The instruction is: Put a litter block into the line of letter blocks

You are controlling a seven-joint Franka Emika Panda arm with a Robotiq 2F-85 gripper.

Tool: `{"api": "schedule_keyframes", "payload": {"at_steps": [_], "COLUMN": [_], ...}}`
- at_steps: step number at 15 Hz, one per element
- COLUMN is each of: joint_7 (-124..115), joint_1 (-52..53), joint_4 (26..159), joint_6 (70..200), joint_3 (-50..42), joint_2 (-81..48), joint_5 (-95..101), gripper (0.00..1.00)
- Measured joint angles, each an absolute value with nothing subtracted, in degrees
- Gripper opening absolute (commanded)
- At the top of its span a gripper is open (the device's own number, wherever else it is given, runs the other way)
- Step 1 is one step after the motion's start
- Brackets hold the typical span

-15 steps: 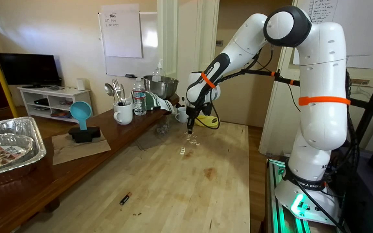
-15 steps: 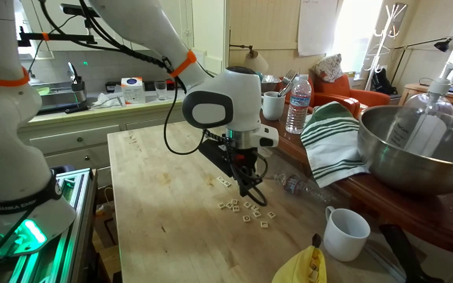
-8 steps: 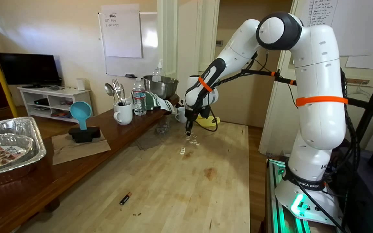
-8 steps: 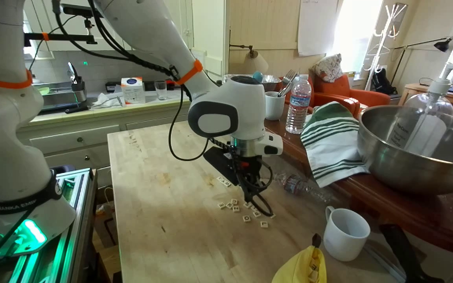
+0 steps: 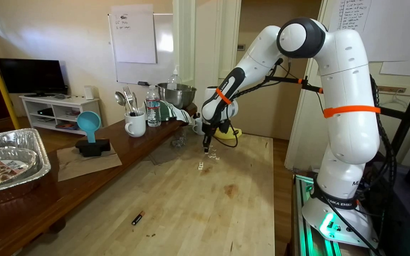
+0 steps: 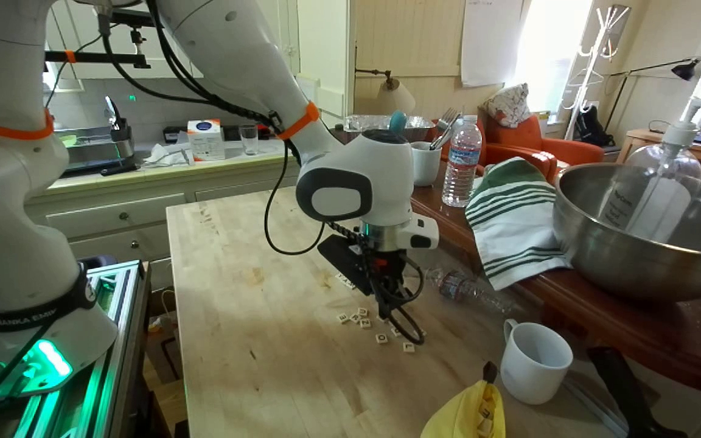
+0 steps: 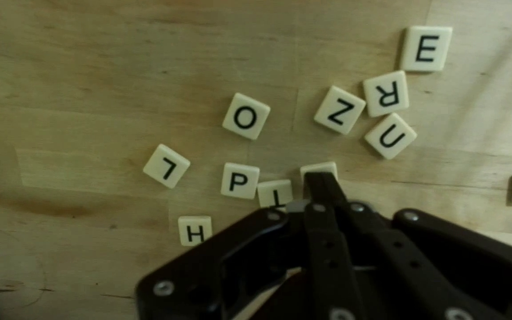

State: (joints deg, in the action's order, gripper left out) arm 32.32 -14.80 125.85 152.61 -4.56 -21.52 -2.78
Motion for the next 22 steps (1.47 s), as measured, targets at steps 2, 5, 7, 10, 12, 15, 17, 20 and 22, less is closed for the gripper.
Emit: {"api": "schedule_keyframes", "payload": {"at_steps": [2, 5, 7, 10, 12, 15, 17, 20, 22], "joint_7": [32.3, 32.3, 32.1, 31.4, 30.9, 30.1, 29.7, 29.0, 28.1], "joint_1": [-14.9, -15.0, -15.0, -14.9, -14.9, -14.7, -14.6, -14.3, -13.8], "joint_4": [125.8, 125.8, 125.8, 125.8, 125.8, 126.1, 126.3, 126.6, 126.9], "joint_6": [153.0, 153.0, 153.0, 153.0, 153.0, 152.9, 152.7, 152.3, 151.7], "joint_3": [-4.3, -4.0, -3.8, -3.2, -2.8, -2.2, -1.8, -1.3, -1.2], "joint_2": [-21.7, -21.7, -21.7, -21.7, -21.7, -21.4, -21.3, -21.0, -20.7], "joint_5": [-2.8, -2.8, -2.8, -2.8, -2.8, -2.8, -2.8, -2.8, -2.8], "gripper": [0.00, 0.00, 0.00, 0.00, 0.00, 0.00, 0.00, 0.00, 0.00]}}
